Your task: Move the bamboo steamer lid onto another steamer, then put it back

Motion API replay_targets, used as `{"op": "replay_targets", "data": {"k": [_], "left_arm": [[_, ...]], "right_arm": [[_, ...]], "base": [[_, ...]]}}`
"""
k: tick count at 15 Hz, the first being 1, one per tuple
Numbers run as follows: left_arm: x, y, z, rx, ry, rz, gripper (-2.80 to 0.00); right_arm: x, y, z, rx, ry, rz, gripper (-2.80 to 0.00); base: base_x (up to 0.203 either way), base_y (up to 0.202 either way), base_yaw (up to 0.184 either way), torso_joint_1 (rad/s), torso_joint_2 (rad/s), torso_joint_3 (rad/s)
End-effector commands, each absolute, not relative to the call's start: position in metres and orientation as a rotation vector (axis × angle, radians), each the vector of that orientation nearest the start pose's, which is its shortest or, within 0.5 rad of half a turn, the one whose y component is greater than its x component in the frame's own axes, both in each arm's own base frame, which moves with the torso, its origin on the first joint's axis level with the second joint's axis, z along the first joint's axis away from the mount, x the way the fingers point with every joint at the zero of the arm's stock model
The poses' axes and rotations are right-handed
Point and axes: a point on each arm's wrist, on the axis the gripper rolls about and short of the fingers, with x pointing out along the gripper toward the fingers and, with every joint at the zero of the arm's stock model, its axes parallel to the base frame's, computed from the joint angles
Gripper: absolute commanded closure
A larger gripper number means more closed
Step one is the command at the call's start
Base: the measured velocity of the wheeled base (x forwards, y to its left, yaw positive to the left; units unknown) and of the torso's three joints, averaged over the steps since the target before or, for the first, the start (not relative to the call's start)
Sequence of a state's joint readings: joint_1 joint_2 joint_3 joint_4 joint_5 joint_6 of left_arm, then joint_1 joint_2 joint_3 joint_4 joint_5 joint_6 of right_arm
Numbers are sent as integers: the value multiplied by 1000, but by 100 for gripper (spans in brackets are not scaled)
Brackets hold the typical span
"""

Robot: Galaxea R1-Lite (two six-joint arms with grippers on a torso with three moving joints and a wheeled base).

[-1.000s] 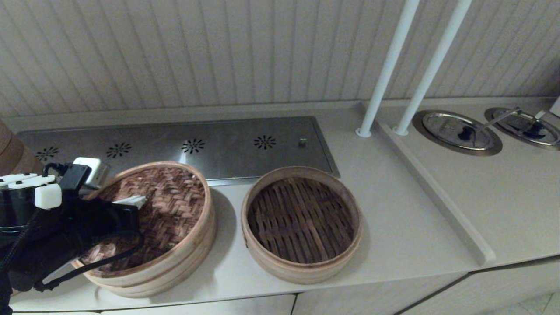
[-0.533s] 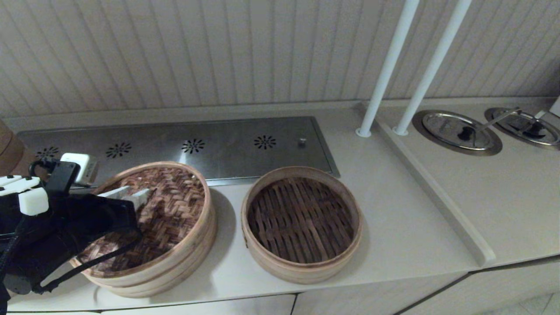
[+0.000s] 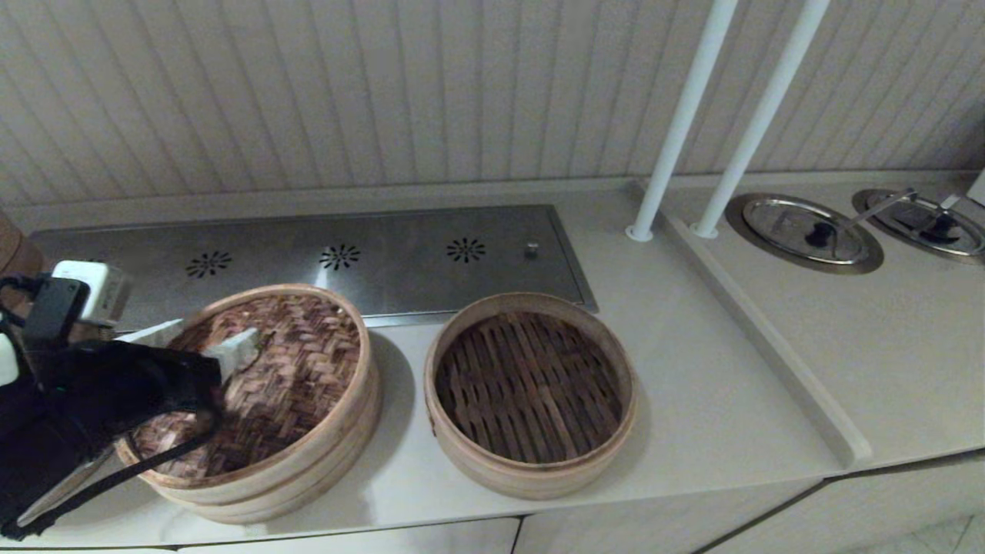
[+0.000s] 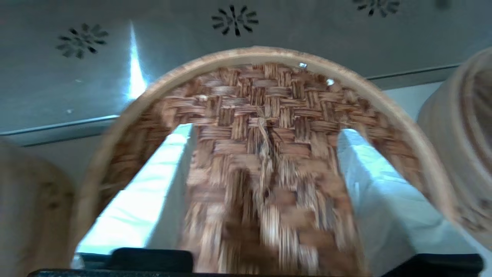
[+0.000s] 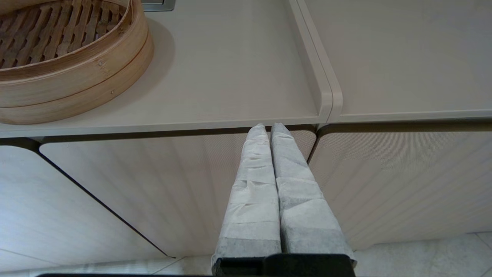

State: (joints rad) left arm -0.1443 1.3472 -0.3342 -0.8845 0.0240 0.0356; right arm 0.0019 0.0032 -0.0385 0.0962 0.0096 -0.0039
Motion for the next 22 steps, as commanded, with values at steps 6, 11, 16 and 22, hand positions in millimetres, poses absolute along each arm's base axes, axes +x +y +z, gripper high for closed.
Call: {"op": "replay_targets", "data": {"k": [6,11,16,22], "left_arm": [[75,-9,201,48,33,-87,0],[24,1,169,54,81,31,0],[14,6,128,82,209,245,0],[6,11,117,95,201,416,0]], "right_arm": [[-26,0,76,-4,61,14,0],[-26,0,76,-4,61,12,0],[-26,0,76,-4,61,12,0],[-26,0,76,-4,61,12,0]], "base": [[0,0,0,0,0,0],[0,0,0,0,0,0],[0,0,0,0,0,0],[0,0,0,0,0,0]]}}
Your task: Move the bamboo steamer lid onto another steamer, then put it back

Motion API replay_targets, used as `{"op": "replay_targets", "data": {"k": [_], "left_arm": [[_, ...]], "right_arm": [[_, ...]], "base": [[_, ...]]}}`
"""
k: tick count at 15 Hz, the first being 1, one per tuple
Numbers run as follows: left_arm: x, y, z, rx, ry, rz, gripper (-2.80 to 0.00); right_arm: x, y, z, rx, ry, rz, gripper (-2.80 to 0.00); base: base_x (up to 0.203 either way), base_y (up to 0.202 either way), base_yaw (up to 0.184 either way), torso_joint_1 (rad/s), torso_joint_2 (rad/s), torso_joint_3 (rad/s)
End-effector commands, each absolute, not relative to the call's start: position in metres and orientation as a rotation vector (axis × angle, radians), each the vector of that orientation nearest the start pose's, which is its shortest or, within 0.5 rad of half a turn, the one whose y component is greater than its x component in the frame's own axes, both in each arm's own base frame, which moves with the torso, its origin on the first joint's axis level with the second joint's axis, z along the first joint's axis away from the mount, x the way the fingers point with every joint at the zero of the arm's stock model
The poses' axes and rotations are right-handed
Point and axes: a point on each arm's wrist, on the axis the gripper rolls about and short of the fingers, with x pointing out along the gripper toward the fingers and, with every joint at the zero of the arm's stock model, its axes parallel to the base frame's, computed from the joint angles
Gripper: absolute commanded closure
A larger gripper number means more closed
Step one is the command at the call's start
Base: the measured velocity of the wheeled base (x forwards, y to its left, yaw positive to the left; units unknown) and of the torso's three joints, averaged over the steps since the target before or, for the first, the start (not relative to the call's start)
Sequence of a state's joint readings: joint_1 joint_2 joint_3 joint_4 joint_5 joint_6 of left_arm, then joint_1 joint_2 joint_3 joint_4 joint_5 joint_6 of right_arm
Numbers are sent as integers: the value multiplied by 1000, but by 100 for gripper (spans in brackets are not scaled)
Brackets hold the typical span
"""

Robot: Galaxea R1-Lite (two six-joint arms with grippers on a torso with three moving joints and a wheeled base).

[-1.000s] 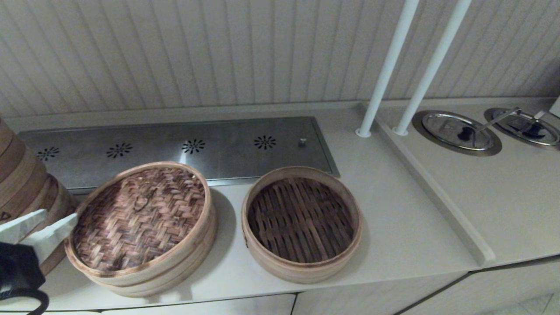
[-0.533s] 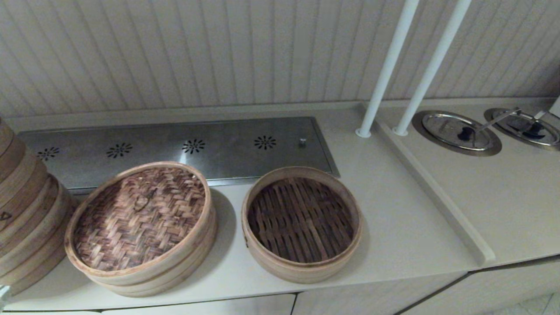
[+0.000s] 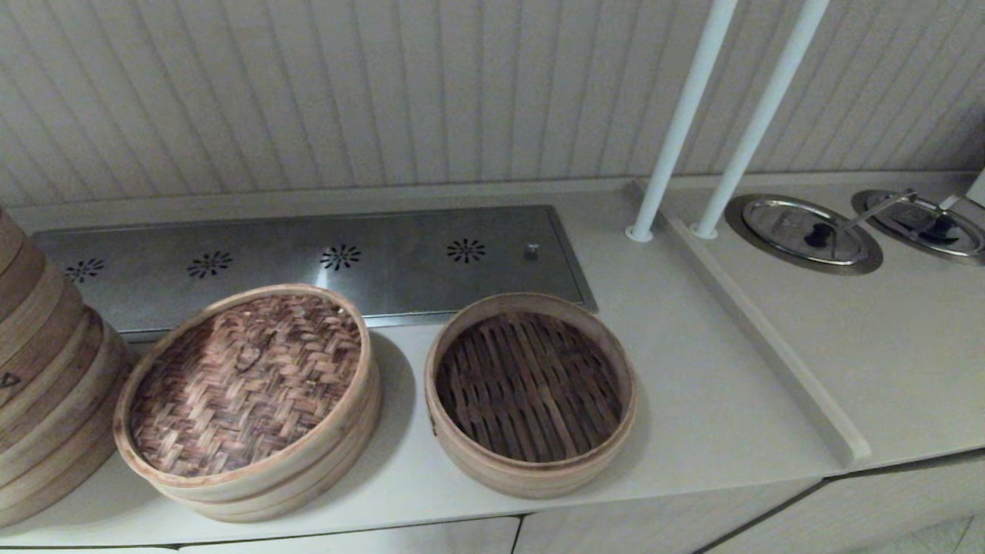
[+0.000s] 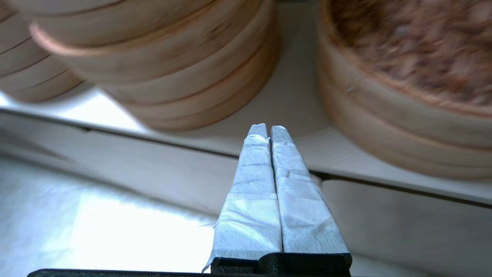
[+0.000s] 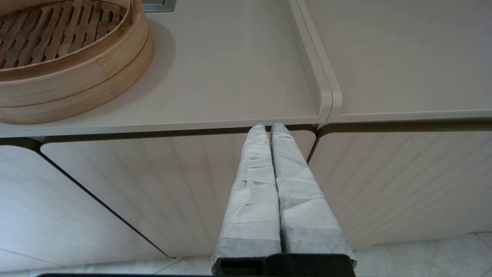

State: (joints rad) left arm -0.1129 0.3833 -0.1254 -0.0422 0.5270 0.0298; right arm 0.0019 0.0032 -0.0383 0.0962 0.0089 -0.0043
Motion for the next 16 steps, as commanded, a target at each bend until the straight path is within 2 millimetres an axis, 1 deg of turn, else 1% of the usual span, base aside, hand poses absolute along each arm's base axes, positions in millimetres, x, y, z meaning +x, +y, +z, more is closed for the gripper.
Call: {"op": "replay_targets", "data": {"k": [1,4,5,6,9,10,12,14,16], "left_arm": [[5,11,115,98,212,444,0],[-6,11,102,103,218,573,0],[-8,11,98,111,217,577,0],[-9,10,97,107,199,526,0],[-7,5,92,90,140,256,0],[-7,4,91,86,99,195,0],[-8,0,87,89,70,46,0],[-13,0,82,101,63,16,0],[-20,0,76,118,9,3,0]], "right_arm": [[-26,0,76,-4,61,13,0],[-26,0,76,-4,62,12,0],[-26,0,76,-4,61,12,0],[-26,0,76,-4,61,12,0],[-26,0,76,-4,61,12,0],[-26,0,76,-4,61,12,0],[-26,0,76,-4,61,14,0],[-26,0,76,-4,62,12,0],[-26,0,76,-4,63,13,0]], "base": [[0,0,0,0,0,0],[0,0,0,0,0,0],[0,0,0,0,0,0],[0,0,0,0,0,0],[0,0,0,0,0,0],[0,0,0,0,0,0],[0,0,0,0,0,0],[0,0,0,0,0,0],[0,0,0,0,0,0]]}}
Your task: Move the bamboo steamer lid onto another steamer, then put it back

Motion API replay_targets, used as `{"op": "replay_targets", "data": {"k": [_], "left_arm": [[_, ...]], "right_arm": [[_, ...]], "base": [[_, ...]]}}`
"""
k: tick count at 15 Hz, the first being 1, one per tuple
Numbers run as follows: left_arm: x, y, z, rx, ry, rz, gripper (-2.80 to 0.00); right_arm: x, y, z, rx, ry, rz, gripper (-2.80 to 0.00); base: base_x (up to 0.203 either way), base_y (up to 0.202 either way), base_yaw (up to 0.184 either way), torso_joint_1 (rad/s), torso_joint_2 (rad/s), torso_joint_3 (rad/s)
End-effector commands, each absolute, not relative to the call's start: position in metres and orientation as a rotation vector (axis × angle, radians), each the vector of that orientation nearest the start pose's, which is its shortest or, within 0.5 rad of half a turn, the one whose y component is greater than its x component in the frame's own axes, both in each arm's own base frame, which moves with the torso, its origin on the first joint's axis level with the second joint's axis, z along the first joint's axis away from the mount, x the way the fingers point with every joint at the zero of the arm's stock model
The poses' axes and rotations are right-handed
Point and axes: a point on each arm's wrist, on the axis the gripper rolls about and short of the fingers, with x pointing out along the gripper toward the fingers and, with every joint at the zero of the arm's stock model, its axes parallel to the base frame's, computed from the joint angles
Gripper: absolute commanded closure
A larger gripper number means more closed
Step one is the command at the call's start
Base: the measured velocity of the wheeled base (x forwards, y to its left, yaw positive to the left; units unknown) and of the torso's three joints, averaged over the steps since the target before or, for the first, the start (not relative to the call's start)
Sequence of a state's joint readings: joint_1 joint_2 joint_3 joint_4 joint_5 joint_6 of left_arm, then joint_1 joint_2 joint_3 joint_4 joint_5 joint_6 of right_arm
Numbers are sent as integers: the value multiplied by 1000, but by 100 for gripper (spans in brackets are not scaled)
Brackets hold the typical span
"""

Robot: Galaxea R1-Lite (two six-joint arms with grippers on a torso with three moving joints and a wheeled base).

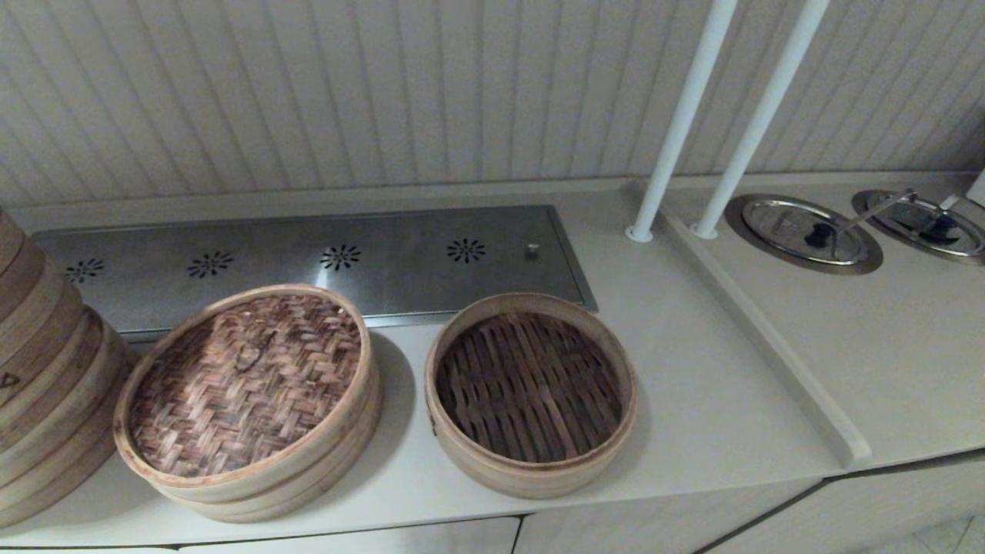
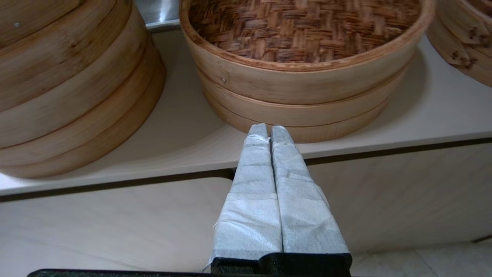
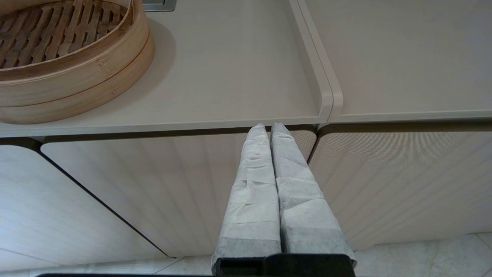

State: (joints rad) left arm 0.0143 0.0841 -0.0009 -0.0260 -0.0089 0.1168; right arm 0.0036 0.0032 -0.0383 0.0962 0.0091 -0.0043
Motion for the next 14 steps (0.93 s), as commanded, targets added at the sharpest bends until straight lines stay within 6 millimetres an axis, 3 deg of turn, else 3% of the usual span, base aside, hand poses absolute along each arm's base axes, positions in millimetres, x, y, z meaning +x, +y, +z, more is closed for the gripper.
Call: {"op": "replay_targets", "data": {"k": [1,14], "left_arm": [[-22,-1,74,123,-4,-4,0],[-21,-1,73,71,4,-5,0]], "right_arm": [[-26,0,76,-4,63,14,0],[-26,0,76,3,64,13,0]], "base": [[0,0,0,0,0,0],[0,0,0,0,0,0]]}}
